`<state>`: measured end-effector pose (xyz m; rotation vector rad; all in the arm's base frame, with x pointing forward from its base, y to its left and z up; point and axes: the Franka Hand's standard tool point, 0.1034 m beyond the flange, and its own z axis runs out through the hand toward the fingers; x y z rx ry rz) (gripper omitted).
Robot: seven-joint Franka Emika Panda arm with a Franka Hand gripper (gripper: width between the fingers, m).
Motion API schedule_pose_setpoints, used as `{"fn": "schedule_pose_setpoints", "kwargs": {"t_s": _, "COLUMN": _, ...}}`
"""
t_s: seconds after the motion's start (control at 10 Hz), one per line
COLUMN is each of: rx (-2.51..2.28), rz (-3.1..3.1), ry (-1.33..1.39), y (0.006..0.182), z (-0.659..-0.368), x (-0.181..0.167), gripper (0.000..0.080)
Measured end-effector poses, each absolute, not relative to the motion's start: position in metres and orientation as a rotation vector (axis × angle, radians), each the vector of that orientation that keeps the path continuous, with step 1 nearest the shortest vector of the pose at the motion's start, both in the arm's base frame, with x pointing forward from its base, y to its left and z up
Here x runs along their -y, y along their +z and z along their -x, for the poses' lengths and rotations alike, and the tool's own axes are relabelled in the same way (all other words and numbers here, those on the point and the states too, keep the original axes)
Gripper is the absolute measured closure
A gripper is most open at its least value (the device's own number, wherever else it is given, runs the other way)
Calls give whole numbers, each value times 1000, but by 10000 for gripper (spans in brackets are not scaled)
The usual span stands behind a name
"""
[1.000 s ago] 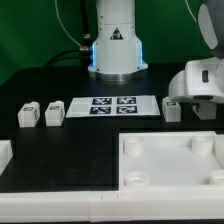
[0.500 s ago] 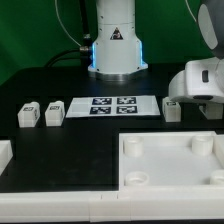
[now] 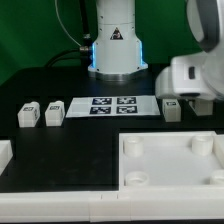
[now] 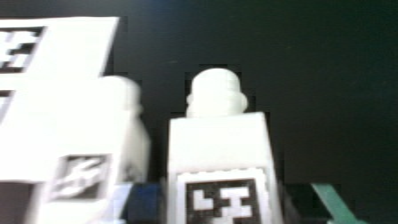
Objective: Assemble one leg
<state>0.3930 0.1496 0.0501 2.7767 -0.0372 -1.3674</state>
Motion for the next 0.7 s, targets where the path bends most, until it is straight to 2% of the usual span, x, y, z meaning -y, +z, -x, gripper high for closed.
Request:
{"fn": "schedule_pose_setpoints", "kwargs": {"t_s": 0.2, "rx": 12, "rz": -2796, "ry": -1370, "y": 88, "z": -409, "x": -136, "gripper": 512}}
{"fn": "schedule_pose_setpoints", "kwargs": {"t_s": 0.3, "rx": 44, "rz": -2781, "ry": -1370, "y": 91, "z": -407, "x": -136, "gripper": 512}}
{"fn": "schedule_pose_setpoints", "kwargs": {"t_s": 0.5, "rx": 46, "rz": -2937, "ry": -1074, "y": 85, "z": -421, "x": -143, "gripper": 512}}
{"fn": "schedule_pose_setpoints", "kwargs": {"t_s": 0.7, "rx": 27, "rz": -3031, "ry": -811, "y": 94, "z": -418, "x": -144, "gripper": 511}}
